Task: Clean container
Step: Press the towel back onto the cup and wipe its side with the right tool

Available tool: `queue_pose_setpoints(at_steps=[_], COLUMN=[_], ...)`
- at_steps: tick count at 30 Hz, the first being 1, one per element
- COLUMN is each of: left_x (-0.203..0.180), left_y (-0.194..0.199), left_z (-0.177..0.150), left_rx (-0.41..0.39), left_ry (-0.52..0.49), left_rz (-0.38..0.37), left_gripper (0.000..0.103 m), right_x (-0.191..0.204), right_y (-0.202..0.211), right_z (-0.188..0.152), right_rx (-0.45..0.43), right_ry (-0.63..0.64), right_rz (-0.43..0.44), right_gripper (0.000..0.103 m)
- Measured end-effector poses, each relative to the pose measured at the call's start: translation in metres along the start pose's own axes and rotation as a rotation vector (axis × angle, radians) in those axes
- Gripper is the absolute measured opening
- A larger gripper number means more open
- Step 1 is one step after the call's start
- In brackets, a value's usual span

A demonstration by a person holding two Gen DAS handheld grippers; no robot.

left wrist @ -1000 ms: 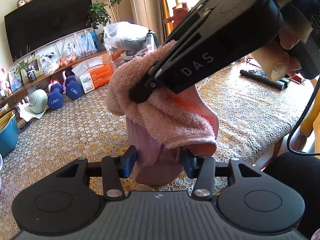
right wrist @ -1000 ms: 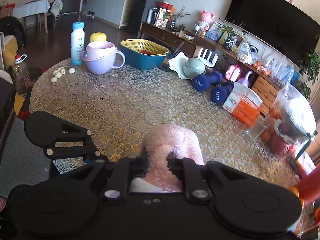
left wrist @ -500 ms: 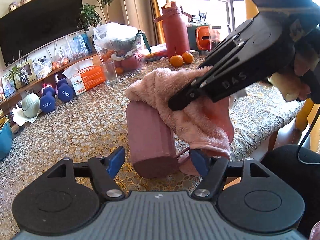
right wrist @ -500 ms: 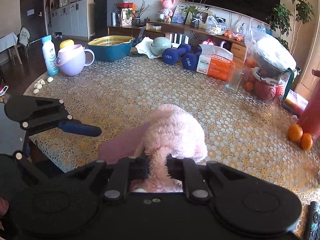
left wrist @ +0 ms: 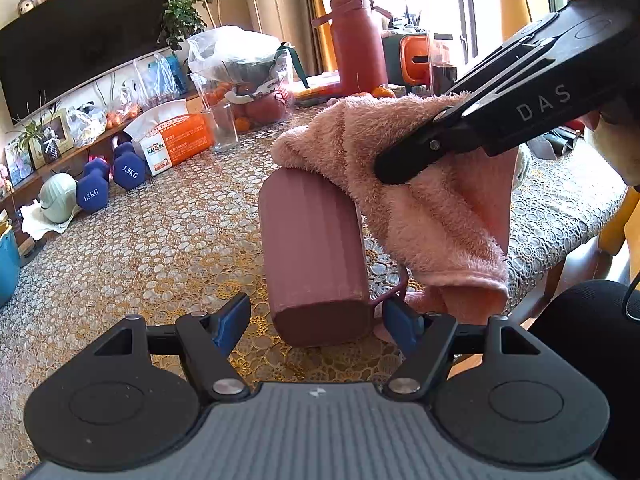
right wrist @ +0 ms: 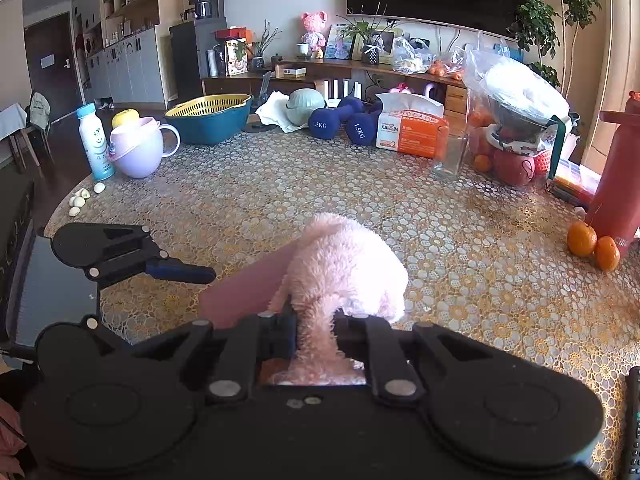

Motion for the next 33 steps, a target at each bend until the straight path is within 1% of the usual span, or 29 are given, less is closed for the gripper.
queue_pose_setpoints(at_steps=[1, 2, 3, 5, 7, 9, 10, 12, 14, 17, 21, 24, 28, 31, 33], left_x=[0.000, -0.002, -0.002, -0.003, -0.003, -0.003, -0.003, -0.002, 0.000, 0.001, 0.003, 0.004, 0.005, 0.007, 0.008], left_y=[-0.001, -0.001, -0.001, -0.001, 0.000, 0.001, 0.001, 0.001, 0.001, 0.001, 0.002, 0.004, 0.010, 0.015, 0.019], left_z=[0.000, 0.001, 0.002, 0.003, 0.005, 0.004, 0.003, 0.001, 0.002, 0.002, 0.003, 0.007, 0.016, 0.021, 0.024], left_rx=[0.001, -0.001, -0.001, 0.003, 0.002, 0.006, 0.011, 0.019, 0.025, 0.024, 0.023, 0.013, -0.002, 0.002, -0.001], left_ry=[0.003, 0.006, 0.004, 0.004, 0.009, 0.003, -0.001, 0.004, 0.015, 0.020, 0.036, 0.036, 0.058, 0.100, 0.106], left_rz=[0.001, -0.007, 0.001, 0.007, 0.005, 0.009, 0.013, 0.016, 0.009, 0.005, -0.004, -0.008, -0.023, -0.052, -0.055], left_gripper=[0.071, 0.060, 0.056, 0.056, 0.056, 0.056, 0.056, 0.055, 0.055, 0.055, 0.055, 0.055, 0.055, 0.055, 0.055], right_x=[0.002, 0.004, 0.008, 0.022, 0.041, 0.063, 0.069, 0.073, 0.069, 0.062, 0.047, 0.026, -0.008, -0.028, -0.034], right_y=[0.001, 0.003, 0.006, 0.011, 0.012, 0.003, -0.003, -0.014, -0.021, -0.028, -0.029, -0.028, -0.025, -0.013, 0.000], right_z=[0.001, 0.002, 0.005, 0.012, 0.016, 0.014, 0.012, 0.010, 0.011, 0.011, 0.015, 0.017, 0.012, 0.010, 0.011], right_rx=[-0.008, -0.020, -0.035, -0.069, -0.084, -0.073, -0.063, -0.050, -0.041, -0.045, -0.059, -0.070, -0.055, -0.078, -0.103], right_ry=[0.000, 0.004, 0.018, 0.078, 0.123, 0.181, 0.215, 0.227, 0.206, 0.224, 0.223, 0.166, 0.084, 0.001, -0.023], right_rz=[-0.003, -0.006, -0.013, -0.023, 0.004, 0.026, 0.017, 0.011, 0.016, 0.006, -0.053, -0.106, -0.211, -0.233, -0.245], right_gripper=[0.012, 0.012, 0.012, 0.012, 0.012, 0.012, 0.012, 0.012, 0.013, 0.013, 0.014, 0.014, 0.012, 0.012, 0.012])
Point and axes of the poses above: each gripper's, at about its wrist camera, not at the fingertips, and y roughly against the way its jaws point, x to its left, z to its top, the point moved 10 cm from there along -y, roughly the way its jaws point, and after that the axes turned 1 degree about -z, right-handed, at the moved point
